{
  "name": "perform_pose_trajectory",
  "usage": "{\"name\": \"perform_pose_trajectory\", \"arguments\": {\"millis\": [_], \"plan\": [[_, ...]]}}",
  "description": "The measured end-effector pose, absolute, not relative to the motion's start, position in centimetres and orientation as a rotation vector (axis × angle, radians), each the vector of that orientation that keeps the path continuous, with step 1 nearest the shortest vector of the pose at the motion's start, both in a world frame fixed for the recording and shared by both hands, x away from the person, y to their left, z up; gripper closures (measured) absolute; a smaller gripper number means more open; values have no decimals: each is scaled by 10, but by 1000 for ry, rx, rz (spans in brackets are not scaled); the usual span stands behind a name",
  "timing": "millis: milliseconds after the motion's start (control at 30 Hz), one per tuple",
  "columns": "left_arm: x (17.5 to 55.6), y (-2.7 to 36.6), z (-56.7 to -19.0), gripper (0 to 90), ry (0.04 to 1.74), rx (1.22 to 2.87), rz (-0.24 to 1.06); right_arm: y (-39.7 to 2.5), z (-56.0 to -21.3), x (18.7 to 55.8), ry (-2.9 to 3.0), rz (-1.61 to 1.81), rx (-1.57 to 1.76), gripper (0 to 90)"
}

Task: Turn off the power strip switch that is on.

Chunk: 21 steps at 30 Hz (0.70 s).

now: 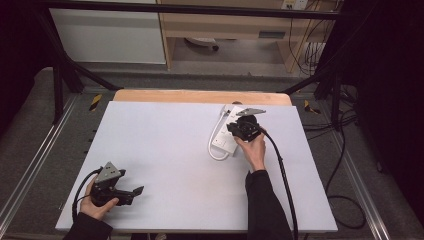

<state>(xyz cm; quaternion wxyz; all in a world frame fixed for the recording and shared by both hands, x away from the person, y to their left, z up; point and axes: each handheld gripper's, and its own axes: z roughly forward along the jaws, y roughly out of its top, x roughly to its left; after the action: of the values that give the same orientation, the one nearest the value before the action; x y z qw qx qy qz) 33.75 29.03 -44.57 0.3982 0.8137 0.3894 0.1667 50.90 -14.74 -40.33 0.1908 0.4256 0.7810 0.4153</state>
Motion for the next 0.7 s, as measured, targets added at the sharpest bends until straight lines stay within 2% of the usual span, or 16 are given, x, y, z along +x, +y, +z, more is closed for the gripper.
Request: {"name": "perform_pose_trajectory", "arguments": {"millis": [167,700], "plan": [[337,290,-446,57,985,2063,423,-154,-397,499,2191,1191,1209,690],[338,290,-447,56,1005,2062,428,-189,-388,451,2173,1199,1230,218]]}}
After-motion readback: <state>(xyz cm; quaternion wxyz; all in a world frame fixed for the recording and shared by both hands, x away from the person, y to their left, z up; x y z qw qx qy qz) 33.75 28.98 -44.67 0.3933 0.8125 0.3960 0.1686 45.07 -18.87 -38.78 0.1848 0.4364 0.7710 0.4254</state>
